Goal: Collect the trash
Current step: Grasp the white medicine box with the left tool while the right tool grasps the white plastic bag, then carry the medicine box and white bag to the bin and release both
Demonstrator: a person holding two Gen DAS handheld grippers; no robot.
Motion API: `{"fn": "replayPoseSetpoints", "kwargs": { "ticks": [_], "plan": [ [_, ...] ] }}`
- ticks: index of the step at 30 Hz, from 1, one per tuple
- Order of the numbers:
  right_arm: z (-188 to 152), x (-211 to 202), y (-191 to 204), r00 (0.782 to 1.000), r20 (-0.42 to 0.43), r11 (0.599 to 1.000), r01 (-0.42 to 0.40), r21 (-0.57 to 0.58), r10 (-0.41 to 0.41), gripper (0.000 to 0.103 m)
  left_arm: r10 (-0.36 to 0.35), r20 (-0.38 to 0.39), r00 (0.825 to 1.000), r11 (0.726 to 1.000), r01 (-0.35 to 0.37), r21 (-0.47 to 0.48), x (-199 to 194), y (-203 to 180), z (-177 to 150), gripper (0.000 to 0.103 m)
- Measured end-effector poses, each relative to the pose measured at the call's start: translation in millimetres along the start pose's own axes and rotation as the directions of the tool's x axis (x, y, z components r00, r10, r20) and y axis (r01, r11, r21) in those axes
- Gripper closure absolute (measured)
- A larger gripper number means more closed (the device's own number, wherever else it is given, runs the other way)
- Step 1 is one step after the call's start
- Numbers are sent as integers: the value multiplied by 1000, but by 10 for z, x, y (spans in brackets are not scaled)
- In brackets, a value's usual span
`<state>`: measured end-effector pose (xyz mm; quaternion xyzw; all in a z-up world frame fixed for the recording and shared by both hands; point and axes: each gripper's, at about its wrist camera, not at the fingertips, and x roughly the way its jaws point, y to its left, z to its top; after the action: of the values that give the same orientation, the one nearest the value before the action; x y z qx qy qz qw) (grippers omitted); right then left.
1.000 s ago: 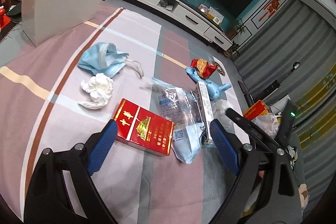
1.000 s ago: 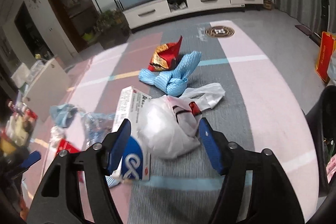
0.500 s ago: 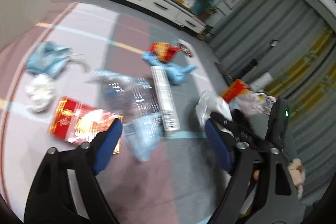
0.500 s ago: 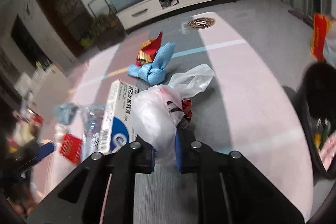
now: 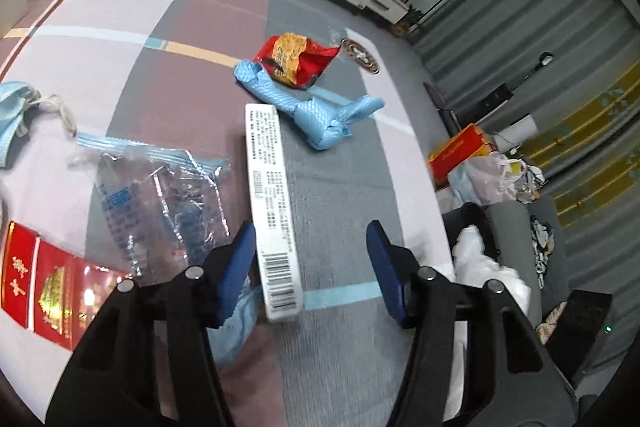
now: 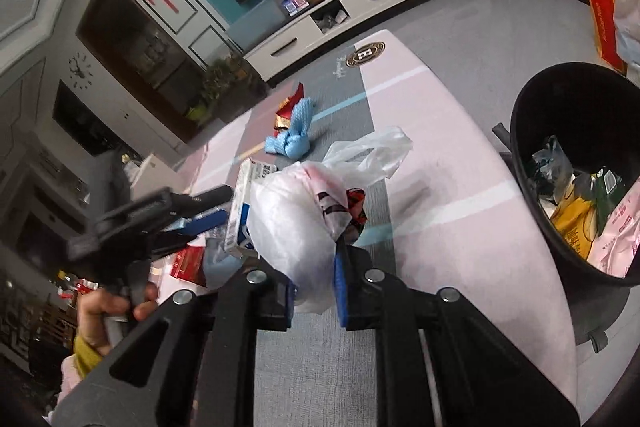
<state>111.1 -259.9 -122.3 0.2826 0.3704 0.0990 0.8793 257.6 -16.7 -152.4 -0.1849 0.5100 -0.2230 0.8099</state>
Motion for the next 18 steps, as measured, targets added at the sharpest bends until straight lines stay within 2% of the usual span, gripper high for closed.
{"fn": "replayPoseSetpoints", "kwargs": {
  "ticks": [5,7,8,9,10,14,18],
  "plan": [
    [16,-49,2,1000,13,1000,-4,1,4,86,92,-36,995,996,-92,5,163,-14,67,48],
    [18,-68,-9,1000,17,1000,-9,5,8,86,112,-43,993,994,-112,13,196,-25,69,53],
    [19,-73,-10,1000,18,1000,-8,6,8,86,126,-42,991,992,-125,25,198,-37,56,57],
    [22,-76,-12,1000,19,1000,-6,5,6,86,143,-43,989,989,-141,40,203,-64,47,72],
    [25,-73,-16,1000,19,1000,-4,6,4,86,154,-45,987,987,-152,49,209,-79,37,80],
    [22,-69,-27,1000,22,1000,-2,10,1,86,157,-36,987,986,-155,56,194,-116,-7,81],
    [34,-132,-60,999,37,1000,0,13,0,86,119,-15,993,987,-117,108,93,-319,-118,82]
  ]
}}
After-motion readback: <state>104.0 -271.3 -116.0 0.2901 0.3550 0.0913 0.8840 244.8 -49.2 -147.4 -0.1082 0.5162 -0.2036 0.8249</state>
